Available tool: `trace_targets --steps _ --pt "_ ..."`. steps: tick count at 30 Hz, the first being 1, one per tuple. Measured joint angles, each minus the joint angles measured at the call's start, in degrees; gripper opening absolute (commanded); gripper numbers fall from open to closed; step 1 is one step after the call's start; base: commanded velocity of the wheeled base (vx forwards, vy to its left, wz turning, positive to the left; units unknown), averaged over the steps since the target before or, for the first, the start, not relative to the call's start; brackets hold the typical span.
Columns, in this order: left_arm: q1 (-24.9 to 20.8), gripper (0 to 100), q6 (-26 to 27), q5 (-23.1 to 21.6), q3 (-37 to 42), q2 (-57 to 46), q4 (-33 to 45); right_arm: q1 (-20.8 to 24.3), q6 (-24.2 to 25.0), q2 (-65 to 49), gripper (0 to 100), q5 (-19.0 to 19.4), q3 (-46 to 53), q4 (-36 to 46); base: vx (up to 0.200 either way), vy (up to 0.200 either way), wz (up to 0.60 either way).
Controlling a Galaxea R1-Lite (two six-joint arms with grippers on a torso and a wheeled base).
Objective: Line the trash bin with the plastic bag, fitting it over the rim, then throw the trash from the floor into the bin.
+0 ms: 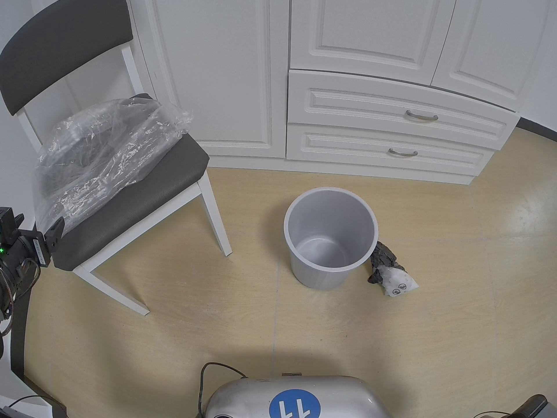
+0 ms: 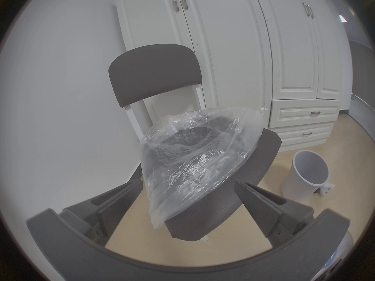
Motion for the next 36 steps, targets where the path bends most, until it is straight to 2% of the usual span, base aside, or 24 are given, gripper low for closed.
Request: trace_targets --steps 10,15,25,29,36 --pt "0.0 100 2.4 -0.4 -4.1 -0.9 1.9 0.3 -0.1 -0.7 100 0.7 -1.1 0.3 0.000 0.000 0.00" --pt "-0.5 100 5.1 -0.5 -5.4 0.1 2.0 2.0 -0.4 0.8 100 2.9 -2.8 0.3 0.000 0.000 0.00" --pt "-3.3 100 8.5 -0.1 -11.2 3.5 2.6 4.0 -1.6 9.5 100 6.5 -15.8 0.2 0.000 0.000 0.00" --pt "-4.2 100 9.8 0.8 -14.2 5.0 4.2 6.0 -1.9 13.5 100 7.9 -18.5 0.3 0.000 0.000 0.00" --pt "-4.5 100 10.3 2.7 -9.2 2.5 8.0 8.8 -2.0 17.3 100 8.4 -18.7 0.4 0.000 0.000 0.00"
